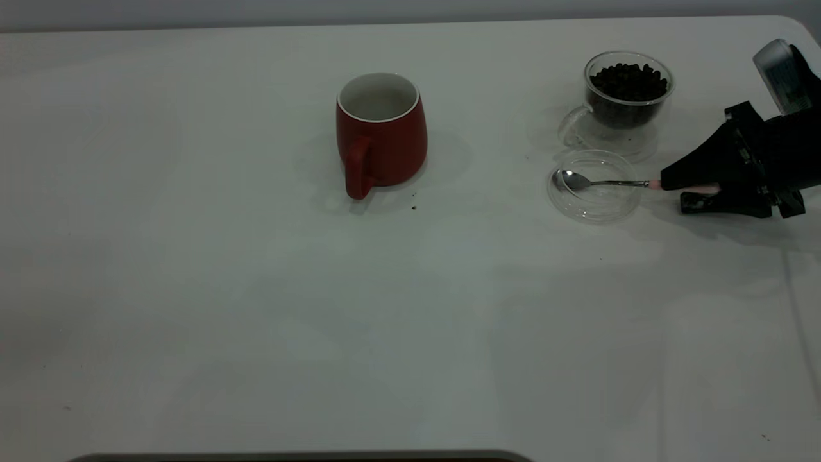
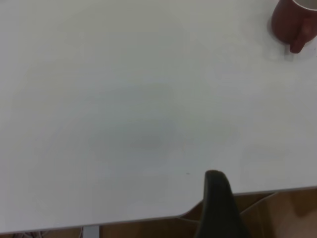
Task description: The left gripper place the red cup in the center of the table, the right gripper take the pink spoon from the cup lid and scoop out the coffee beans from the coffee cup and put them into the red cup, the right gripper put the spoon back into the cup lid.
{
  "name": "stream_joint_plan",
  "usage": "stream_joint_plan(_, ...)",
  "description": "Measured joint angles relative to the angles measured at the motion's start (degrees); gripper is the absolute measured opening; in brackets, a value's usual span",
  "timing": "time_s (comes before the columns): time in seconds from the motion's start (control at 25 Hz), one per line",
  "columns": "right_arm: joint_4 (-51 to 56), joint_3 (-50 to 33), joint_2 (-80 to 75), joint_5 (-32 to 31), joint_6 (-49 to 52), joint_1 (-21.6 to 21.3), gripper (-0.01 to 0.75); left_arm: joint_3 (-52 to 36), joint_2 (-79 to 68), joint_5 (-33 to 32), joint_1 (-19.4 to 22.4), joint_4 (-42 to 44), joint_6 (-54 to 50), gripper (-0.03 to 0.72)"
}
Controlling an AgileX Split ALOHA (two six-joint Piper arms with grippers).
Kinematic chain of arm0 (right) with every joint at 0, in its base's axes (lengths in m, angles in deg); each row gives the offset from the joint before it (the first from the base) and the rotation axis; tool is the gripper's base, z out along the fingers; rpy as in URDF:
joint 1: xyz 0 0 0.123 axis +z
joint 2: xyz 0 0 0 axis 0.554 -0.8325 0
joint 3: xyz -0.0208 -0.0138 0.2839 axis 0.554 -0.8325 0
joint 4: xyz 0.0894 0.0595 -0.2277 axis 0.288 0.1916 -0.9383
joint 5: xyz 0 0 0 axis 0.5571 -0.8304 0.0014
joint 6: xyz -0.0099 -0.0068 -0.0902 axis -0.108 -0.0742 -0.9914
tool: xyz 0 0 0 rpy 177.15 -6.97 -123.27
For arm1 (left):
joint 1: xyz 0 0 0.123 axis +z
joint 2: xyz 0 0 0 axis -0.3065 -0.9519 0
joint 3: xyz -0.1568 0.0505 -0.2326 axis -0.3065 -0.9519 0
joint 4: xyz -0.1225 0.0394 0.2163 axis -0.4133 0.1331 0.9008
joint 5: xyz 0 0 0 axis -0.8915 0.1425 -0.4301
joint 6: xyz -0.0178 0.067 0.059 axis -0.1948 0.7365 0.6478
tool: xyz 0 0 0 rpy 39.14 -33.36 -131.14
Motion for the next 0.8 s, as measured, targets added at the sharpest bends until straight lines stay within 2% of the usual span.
stream_joint_plan(0.16,0.66,0.0,1.48,2.38,-3.14,0.73,0.498,0.0,0.0,0.0,0.0,0.0,0.0,0.538)
stream_joint_plan(0.28,4.16,-0.06,3.15,7.16,-6.89,1.25,0.503,0.0,0.0,0.0,0.0,0.0,-0.05,0.538)
stream_joint_plan(0.44,8.33,-0.42,7.23,19.25,-13.34,3.8,0.503,0.0,0.0,0.0,0.0,0.0,-0.11,0.538)
stream_joint_plan(0.56,7.19,-2.52,13.88,33.47,-15.19,8.17,0.503,0.0,0.0,0.0,0.0,0.0,-0.11,0.538)
stream_joint_plan(0.68,9.1,-7.02,22.21,46.37,-11.63,12.65,0.503,0.0,0.0,0.0,0.0,0.0,-0.11,0.538)
stream_joint_plan(0.76,14.15,-10.7,28.86,48.47,-6.88,14.99,0.503,0.0,0.0,0.0,0.0,0.0,-0.11,0.538)
stream_joint_plan(0.8,15.9,-12.54,31.68,46.72,-5.31,15.69,0.503,0.0,0.0,0.0,0.0,0.0,-0.11,0.538)
